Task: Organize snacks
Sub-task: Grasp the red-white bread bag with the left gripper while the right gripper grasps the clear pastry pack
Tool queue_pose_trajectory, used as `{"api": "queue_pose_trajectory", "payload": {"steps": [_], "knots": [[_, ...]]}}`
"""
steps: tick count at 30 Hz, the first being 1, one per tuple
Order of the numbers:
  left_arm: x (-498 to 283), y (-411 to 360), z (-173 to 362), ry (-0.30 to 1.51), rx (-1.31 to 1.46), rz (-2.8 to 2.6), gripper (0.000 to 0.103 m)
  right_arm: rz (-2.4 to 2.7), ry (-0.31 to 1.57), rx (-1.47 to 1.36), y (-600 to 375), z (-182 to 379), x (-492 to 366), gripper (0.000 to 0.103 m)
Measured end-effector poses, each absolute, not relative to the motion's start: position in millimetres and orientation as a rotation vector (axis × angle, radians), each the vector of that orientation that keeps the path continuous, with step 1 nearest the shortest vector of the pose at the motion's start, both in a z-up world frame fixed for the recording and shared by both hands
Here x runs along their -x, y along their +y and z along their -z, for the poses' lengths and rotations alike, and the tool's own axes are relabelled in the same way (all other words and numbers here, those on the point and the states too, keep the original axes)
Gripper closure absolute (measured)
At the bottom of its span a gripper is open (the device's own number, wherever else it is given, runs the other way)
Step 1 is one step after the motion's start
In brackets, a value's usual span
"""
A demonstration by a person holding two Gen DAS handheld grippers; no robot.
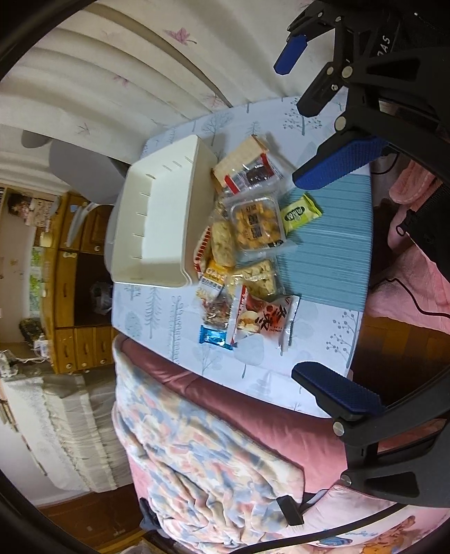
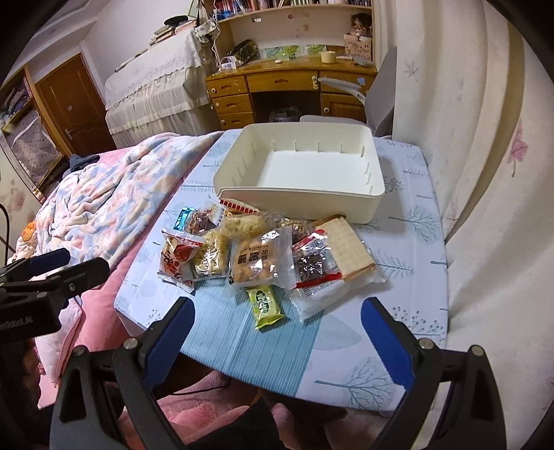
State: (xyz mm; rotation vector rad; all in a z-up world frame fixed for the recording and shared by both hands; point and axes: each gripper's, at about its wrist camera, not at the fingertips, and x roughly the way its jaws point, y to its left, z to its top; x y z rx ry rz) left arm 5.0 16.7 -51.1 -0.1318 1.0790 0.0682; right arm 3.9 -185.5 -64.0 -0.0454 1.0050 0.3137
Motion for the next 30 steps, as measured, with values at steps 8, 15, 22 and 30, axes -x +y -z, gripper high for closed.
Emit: {"api": "queue_pose_trajectory", "payload": {"steps": [8,15,22,30], "knots": [[-46.4,49.4,91.8,1.217,0.113,-0.086,0.004,-0.311,1.115,-0.051,-172.6,89.2,-33.1,0.005],[-89.4,68.8,141.9,1.357,0.098,-0.047,0.004,-0.273,1.258,-0.234,-172.1,124.6,-65.2,0.005],[-127.2,83.9,190.1,1.475,0.071,-0.011,0.004,-0.206,1.384,-0.504,-177.3,168.4,-88.3,0.005],[-152.0,94.2,234.2,1.561,0.034,0.033,0.004,-0.123,1.421,-0.811,-181.7,217.5,-96.2,0.009]]}}
